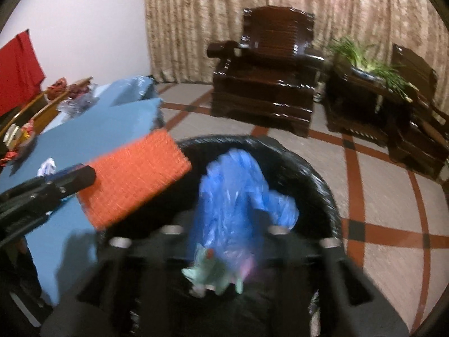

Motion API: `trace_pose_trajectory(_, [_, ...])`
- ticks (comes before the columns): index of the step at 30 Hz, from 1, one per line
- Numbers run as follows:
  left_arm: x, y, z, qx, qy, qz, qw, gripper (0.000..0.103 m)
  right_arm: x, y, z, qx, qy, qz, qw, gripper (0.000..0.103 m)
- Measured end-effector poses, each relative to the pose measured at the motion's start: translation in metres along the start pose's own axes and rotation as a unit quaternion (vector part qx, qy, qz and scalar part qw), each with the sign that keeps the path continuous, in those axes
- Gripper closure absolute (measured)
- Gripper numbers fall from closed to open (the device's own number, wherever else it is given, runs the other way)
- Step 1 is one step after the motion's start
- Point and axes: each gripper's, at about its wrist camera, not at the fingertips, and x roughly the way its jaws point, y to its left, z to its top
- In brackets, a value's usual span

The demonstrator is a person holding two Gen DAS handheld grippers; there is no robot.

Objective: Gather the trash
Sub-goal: 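Carry the blue bag and orange pad over the bin and release both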

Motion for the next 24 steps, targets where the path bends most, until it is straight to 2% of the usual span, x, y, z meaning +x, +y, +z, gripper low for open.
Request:
trace_pose_trajectory(1, [0.001, -0.001, 0.000, 0.000, 0.002, -0.002, 1.0000, 0.057, 0.000, -0.004, -0.003, 0.003, 0.001, -0.007, 1.000, 0.040])
trace_pose_trajectory(2, [0.002, -0.001, 0.000, 0.000, 0.003, -0.003, 1.0000, 0.055, 0.001, -0.007, -0.008, 0.005, 0.001, -0.015, 1.000, 0.035])
trace_pose_trajectory(3, [0.001, -0.001, -0.001, 0.002, 0.003, -0.001, 1.0000, 0.048, 0.002, -0.009, -0.010, 0.006, 0.002, -0.022, 1.000, 0.026])
trace_pose_trajectory(6, [-0.004, 0.003, -0.002, 0.003, -0.003, 0.011, 0.9999, 0.044, 0.007, -0.015, -0.016, 0.015, 0.003, -0.027, 1.000, 0.021])
trace_pose_trajectory(8, [-0.011, 0.007, -0.002, 0.005, -0.009, 0.023, 0.9997, 0.037, 0.007, -0.017, -0.018, 0.023, -0.001, -0.025, 0.999, 0.014])
trace_pose_trajectory(13, [-0.042, 0.036, -0.010, 0.004, -0.035, 0.084, 0.9959, 0.012, 0.003, -0.009, -0.019, 0.022, -0.014, 0.007, 1.000, 0.008])
trace_pose_trajectory(14, [-0.048, 0.043, -0.012, 0.001, -0.038, 0.097, 0.9946, 0.010, 0.003, -0.003, -0.017, 0.021, -0.016, 0.015, 1.000, 0.007])
trace_pose_trajectory(19, [-0.087, 0.096, -0.023, -0.020, -0.046, 0.164, 0.9852, 0.009, 0.003, 0.046, -0.005, -0.003, -0.023, 0.068, 0.997, 0.007])
trace_pose_trajectory(24, [-0.126, 0.153, -0.041, -0.056, -0.053, 0.224, 0.9714, 0.009, 0.004, 0.106, 0.007, -0.044, -0.021, 0.123, 0.991, 0.007])
